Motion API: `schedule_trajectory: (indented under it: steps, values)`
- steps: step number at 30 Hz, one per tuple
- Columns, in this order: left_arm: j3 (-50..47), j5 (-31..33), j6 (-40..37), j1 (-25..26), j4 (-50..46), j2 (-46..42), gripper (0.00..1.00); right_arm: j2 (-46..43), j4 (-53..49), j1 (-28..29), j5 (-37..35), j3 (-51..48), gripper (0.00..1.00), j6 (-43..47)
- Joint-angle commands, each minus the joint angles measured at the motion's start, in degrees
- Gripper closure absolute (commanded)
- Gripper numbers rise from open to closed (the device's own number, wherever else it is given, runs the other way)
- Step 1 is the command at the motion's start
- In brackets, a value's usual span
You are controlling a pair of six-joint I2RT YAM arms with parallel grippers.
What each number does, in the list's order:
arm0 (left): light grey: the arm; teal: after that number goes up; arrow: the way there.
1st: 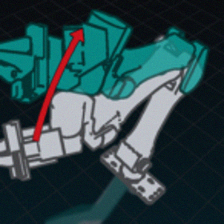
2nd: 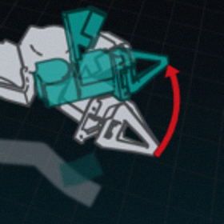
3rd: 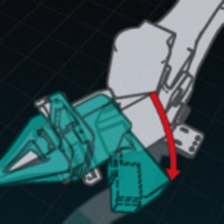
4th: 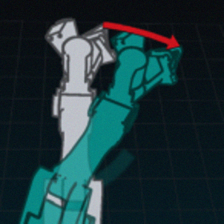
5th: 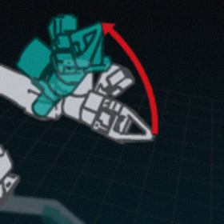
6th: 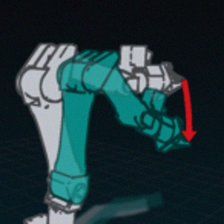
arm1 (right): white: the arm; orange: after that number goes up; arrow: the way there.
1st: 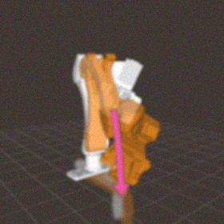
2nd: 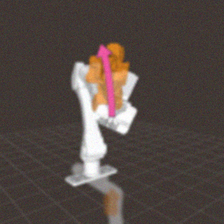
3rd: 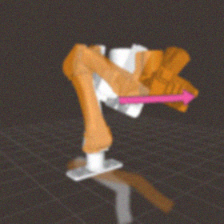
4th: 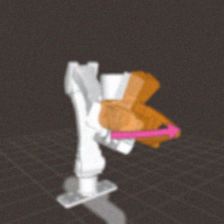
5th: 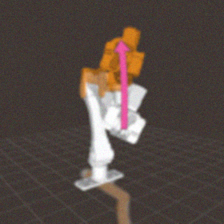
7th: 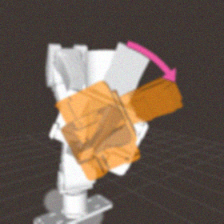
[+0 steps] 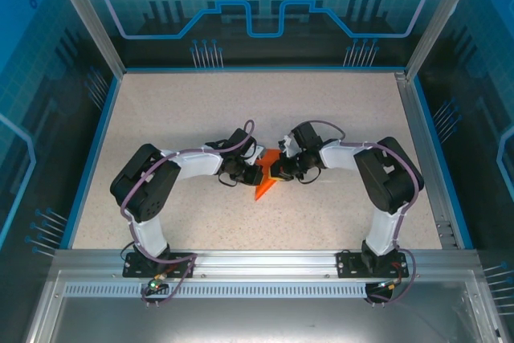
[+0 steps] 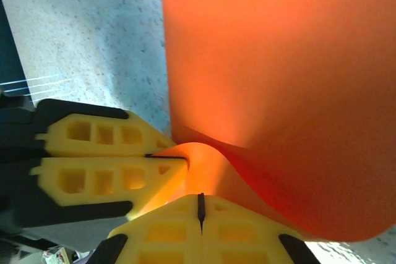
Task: Fold a paper plane with a square sheet of paper (pick it up from the middle)
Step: Third fold the triangle at the center of the table.
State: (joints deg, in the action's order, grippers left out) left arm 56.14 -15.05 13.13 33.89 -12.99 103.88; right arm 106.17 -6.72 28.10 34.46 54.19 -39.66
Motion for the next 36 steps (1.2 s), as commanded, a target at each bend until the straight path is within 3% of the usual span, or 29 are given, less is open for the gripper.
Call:
schedule_trajectory:
  steps: [1,12,23,36]
  values:
    - [-0.81,2.13,-1.5,-0.23,-2.73,0.54,0.92,1.57,0.92,0.46,-0.95,-0.58,0.98,-0.06]
    - [-0.93,2.57,-1.66,-0.31,-2.86,1.01,0.94,4.12,-1.61,0.38,-5.33,-1.3,0.99,1.34]
    - [-1.29,3.21,-1.73,-0.24,-3.04,0.46,0.95,-2.23,0.39,-2.52,-0.8,-1.71,0.98,1.29]
    - [-1.72,3.62,-1.83,-0.26,-3.13,0.15,0.95,4.48,-1.05,-3.4,-3.91,-1.81,1.0,2.11]
